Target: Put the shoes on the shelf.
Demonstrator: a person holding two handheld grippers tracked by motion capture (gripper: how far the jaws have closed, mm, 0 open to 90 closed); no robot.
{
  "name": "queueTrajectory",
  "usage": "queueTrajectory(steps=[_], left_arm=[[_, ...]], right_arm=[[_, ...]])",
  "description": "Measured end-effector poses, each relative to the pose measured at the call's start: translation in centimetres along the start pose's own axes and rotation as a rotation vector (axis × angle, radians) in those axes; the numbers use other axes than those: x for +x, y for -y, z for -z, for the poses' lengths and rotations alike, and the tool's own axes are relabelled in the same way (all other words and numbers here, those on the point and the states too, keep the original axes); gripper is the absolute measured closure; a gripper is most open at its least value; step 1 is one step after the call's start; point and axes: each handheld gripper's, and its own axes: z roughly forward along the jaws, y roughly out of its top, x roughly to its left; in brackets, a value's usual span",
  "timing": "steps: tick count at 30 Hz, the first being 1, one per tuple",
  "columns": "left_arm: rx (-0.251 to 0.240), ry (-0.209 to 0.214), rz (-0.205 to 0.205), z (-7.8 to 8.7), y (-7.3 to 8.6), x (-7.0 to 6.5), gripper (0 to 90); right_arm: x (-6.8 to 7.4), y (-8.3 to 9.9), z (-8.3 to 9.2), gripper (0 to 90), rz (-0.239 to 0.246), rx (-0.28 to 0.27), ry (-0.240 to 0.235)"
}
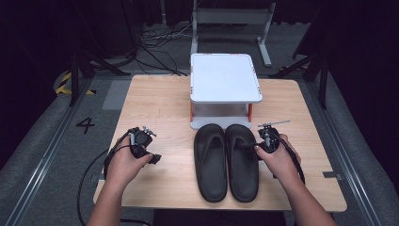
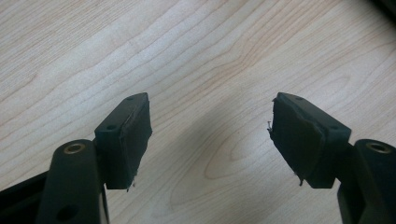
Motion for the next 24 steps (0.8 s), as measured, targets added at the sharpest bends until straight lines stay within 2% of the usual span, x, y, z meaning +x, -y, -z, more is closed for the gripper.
queueTrajectory(steps=[3, 6, 10, 14, 17, 19, 24], left_arm=[[0.002, -0.002, -0.008, -0.1, -0.2, -0.1, 29.4], [0.004, 0.003, -0.015, -0.3, -0.5, -0.2, 29.3], [0.005, 0.004, -0.028, -0.3, -0.8, -0.3, 29.4], [-0.002, 0.005, -0.029, -0.3, -1.0, -0.2, 29.3], [-0.004, 0.006, -0.025, -0.2, -1.2, -0.1, 29.3], [-0.004, 0.000, -0.034, -0.1, -1.3, 0.0, 29.1], [0.000, 0.003, -0.037, -0.2, -1.4, 0.0, 29.0]], right_arm=[[0.1, 0.2, 0.2, 67.4, -0.009, -0.006, -0.014], [0.2, 0.4, 0.3, 65.4, -0.035, 0.034, -0.045], [0.4, 0.7, 0.2, 60.8, -0.034, 0.018, -0.045], [0.3, 0.8, 0.5, 56.2, -0.020, -0.013, -0.026], [0.5, 0.9, 1.5, 54.1, -0.001, -0.059, -0.021], [0.9, 1.0, 2.1, 52.7, 0.036, -0.085, -0.003], [2.0, 1.3, 2.7, 50.5, 0.098, -0.091, 0.012]])
